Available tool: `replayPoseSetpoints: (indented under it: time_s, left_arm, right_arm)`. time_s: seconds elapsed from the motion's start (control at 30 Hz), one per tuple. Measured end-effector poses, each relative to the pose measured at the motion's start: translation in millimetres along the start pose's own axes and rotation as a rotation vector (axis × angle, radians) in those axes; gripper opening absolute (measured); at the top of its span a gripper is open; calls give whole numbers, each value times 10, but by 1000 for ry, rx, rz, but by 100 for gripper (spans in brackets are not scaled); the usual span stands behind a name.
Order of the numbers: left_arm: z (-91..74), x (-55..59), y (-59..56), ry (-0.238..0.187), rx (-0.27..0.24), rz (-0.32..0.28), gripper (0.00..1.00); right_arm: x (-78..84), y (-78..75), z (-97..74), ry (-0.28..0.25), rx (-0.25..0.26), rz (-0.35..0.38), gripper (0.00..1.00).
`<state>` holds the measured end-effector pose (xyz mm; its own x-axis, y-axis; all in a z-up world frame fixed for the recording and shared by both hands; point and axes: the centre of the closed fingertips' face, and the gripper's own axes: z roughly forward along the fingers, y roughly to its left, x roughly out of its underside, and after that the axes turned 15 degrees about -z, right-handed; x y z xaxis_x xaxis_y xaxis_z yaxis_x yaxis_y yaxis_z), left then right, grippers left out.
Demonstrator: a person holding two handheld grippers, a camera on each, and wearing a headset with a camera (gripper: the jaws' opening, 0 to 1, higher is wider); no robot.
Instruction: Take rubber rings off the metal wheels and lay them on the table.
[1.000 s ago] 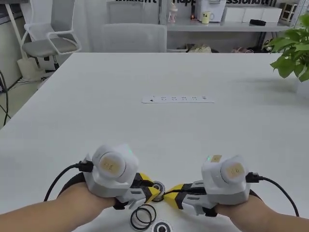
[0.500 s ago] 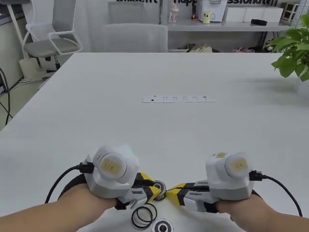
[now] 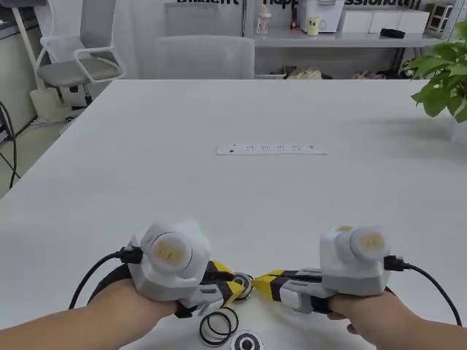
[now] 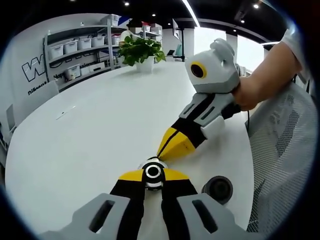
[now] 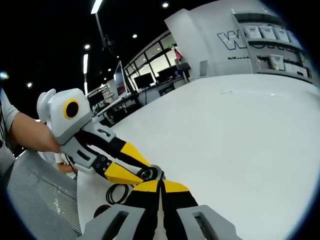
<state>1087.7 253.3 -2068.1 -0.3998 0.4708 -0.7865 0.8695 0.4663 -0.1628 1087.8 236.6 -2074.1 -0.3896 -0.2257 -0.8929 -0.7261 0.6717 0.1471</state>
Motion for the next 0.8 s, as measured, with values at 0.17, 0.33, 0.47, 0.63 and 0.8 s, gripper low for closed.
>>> replayPoseSetpoints:
  time_s: [0.17,0.33,0.47,0.63,0.8]
  left_arm:
    - [0,-1,-2,-3,-4,-2,8]
    - [-1,0,-4,-1,-5,-2,8]
    - [-1,1,-5,1,-5,0,8]
    - [-1,1,-5,3,-5,3,8]
    - [-2,2,-5,5,-5,4,8]
  right_arm:
    - [-39,54,1,13,8,-60,0]
    - [-38,45,3,16,8,-55,0]
    - [-43,53,2,16,5,-53,0]
    - [-57,76,9,15,-1,-57,0]
    - [-69,101,18,11,-7,-56,0]
